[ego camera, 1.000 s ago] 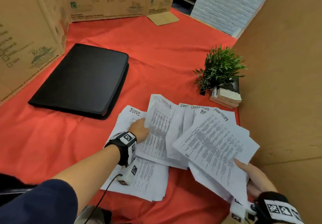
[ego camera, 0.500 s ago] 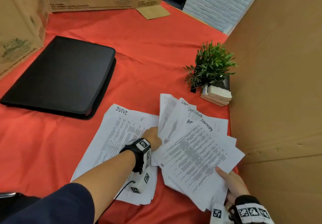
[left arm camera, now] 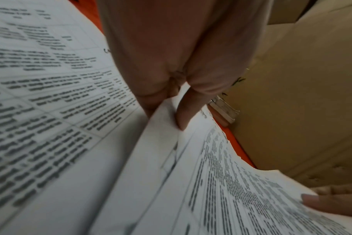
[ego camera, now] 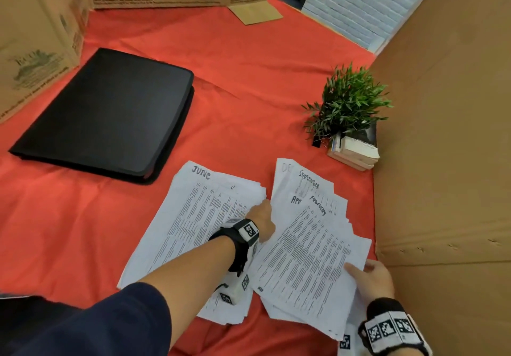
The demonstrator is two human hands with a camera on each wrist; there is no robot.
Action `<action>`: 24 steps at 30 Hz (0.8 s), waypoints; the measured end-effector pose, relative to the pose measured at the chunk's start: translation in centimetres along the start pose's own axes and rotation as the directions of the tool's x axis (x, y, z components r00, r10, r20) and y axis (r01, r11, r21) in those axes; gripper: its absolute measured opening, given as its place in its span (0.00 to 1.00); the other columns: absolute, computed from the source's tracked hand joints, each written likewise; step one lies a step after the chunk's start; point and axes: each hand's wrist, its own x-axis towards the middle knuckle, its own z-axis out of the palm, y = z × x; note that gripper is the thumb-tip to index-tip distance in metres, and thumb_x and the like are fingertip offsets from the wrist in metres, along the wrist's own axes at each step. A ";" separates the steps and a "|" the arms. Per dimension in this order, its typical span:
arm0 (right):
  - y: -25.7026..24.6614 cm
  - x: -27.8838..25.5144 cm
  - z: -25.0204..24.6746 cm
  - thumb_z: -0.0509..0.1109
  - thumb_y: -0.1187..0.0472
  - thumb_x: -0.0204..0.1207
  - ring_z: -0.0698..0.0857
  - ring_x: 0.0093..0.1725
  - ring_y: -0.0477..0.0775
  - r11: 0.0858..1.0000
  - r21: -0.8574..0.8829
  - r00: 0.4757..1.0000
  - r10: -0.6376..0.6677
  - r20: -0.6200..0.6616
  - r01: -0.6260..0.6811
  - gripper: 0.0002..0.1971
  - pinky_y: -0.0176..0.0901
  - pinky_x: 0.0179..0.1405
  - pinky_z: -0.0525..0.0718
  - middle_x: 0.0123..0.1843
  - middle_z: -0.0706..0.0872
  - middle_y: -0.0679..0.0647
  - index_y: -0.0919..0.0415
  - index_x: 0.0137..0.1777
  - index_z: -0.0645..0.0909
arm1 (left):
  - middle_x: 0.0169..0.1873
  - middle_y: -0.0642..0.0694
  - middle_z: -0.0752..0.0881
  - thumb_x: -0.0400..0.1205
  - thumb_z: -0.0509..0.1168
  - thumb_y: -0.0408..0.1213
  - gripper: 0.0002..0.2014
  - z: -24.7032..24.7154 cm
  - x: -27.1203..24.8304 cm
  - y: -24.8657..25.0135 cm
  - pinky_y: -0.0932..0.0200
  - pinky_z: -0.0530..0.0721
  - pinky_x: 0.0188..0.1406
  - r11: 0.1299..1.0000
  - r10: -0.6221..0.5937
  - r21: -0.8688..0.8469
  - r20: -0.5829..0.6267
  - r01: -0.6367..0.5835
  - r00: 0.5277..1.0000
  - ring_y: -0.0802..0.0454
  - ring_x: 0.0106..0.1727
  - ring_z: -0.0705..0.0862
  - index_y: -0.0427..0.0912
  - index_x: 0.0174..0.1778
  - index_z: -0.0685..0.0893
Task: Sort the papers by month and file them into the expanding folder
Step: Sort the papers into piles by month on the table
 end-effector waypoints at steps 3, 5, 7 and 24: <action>-0.4 -0.3 -0.9 0.77 0.60 0.73 0.87 0.45 0.63 0.994 -0.020 0.990 -0.110 -0.082 0.109 0.05 0.60 0.52 0.85 0.44 0.89 0.58 0.61 0.43 0.84 | 0.62 0.36 0.80 0.81 0.60 0.25 0.20 -0.5 -0.1 -0.5 0.51 0.81 0.58 0.985 0.081 -0.146 -0.055 -0.088 0.995 0.39 0.62 0.81 0.36 0.70 0.69; -0.9 -0.9 -1.6 0.76 0.60 0.74 0.88 0.43 0.62 0.988 0.010 0.986 -0.154 -0.069 0.156 0.04 0.60 0.51 0.86 0.40 0.90 0.56 0.57 0.39 0.86 | 0.60 0.39 0.83 0.80 0.64 0.27 0.20 -1.4 -0.3 -0.9 0.52 0.83 0.55 0.965 0.098 -0.230 -0.134 -0.128 0.986 0.41 0.59 0.83 0.37 0.68 0.72; -1.1 -1.5 -2.0 0.74 0.61 0.75 0.88 0.45 0.60 0.988 0.043 0.988 -0.147 -0.038 0.148 0.03 0.60 0.53 0.86 0.42 0.91 0.55 0.54 0.41 0.87 | 0.60 0.42 0.83 0.80 0.65 0.28 0.20 -2.8 -0.9 -1.4 0.51 0.84 0.57 0.958 0.099 -0.245 -0.216 -0.152 0.971 0.43 0.58 0.83 0.38 0.69 0.73; -11.7 -6.1 -2.3 0.68 0.66 0.80 0.90 0.54 0.62 0.855 0.472 0.963 -0.267 0.043 0.216 0.09 0.61 0.61 0.84 0.52 0.92 0.58 0.62 0.56 0.87 | 0.50 0.46 0.90 0.86 0.57 0.55 0.23 -10.9 -7.2 -3.9 0.60 0.84 0.42 0.825 0.222 -0.526 -0.033 -0.206 0.975 0.54 0.41 0.89 0.39 0.60 0.84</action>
